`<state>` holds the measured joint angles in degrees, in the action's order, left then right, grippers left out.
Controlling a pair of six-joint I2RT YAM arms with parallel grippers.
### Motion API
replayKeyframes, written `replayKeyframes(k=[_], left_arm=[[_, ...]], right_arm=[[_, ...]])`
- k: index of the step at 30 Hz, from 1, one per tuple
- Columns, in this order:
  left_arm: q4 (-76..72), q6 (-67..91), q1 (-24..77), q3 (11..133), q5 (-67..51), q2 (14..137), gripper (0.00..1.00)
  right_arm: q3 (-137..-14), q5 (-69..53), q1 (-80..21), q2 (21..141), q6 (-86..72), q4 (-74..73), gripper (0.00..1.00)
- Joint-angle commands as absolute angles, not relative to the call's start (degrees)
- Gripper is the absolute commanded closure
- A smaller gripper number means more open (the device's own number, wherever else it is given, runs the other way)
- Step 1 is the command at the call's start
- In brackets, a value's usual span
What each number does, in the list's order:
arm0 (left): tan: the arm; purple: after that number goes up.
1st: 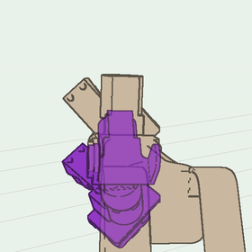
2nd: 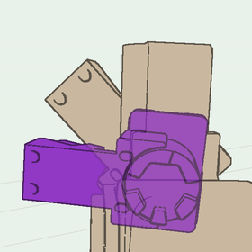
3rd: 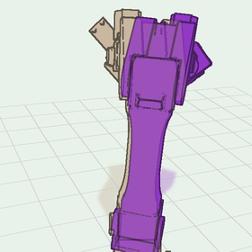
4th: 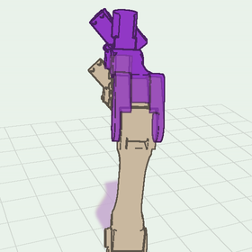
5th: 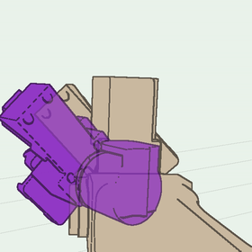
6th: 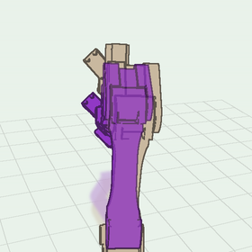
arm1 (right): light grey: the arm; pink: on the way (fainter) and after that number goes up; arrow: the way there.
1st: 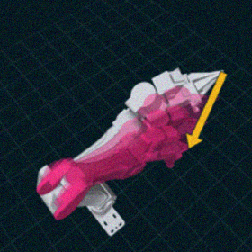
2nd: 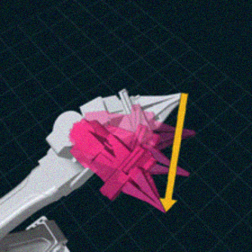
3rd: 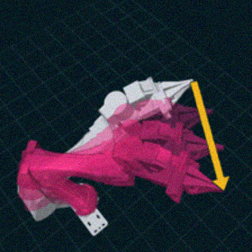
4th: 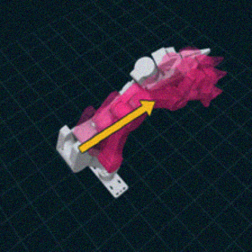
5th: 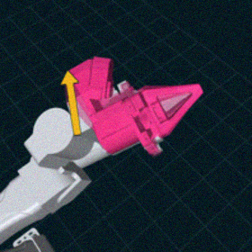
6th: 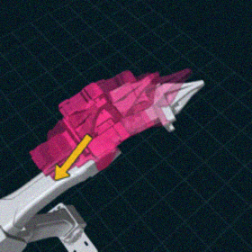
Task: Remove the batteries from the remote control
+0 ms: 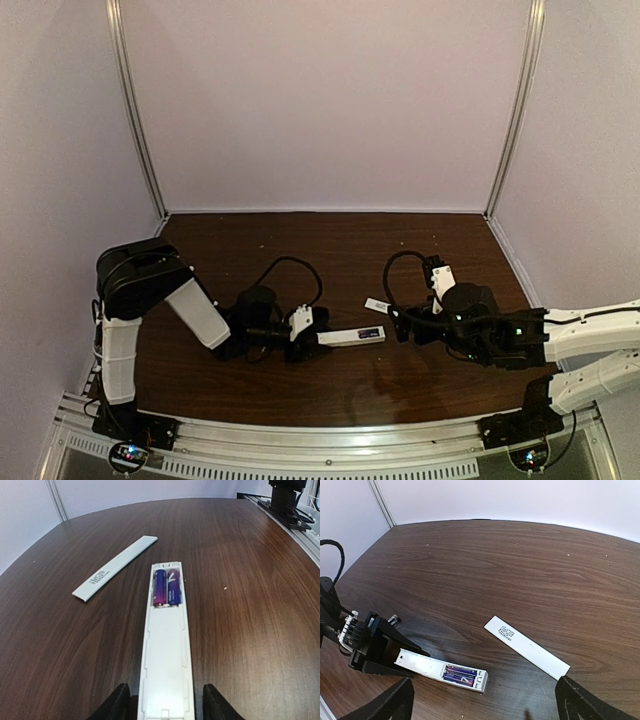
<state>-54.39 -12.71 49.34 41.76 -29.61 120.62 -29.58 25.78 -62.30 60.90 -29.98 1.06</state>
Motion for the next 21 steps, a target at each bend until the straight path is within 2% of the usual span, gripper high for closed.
replayKeyframes(k=[1,6,9,17,21], left_arm=[[-53.5,-13.2,49.5,39.3,-30.9,118.7,0.42],[-55.7,-12.1,49.5,35.6,-31.4,113.3,0.12],[-56.1,-11.8,49.5,34.0,-30.9,110.7,0.03],[-59.6,-10.1,49.5,29.0,-28.9,104.7,0.03],[-60.5,-8.3,49.5,27.4,-24.2,101.7,0.03]], right_arm=[[-28.9,25.9,-62.0,60.3,-30.2,0.4,0.0],[-29.1,25.8,-61.9,60.3,-30.2,0.4,0.0],[-28.9,25.7,-61.9,60.3,-30.3,0.4,0.0],[-28.8,25.5,-61.8,60.6,-30.6,0.4,0.0],[-29.0,24.9,-61.8,60.7,-30.7,-0.9,0.0]])
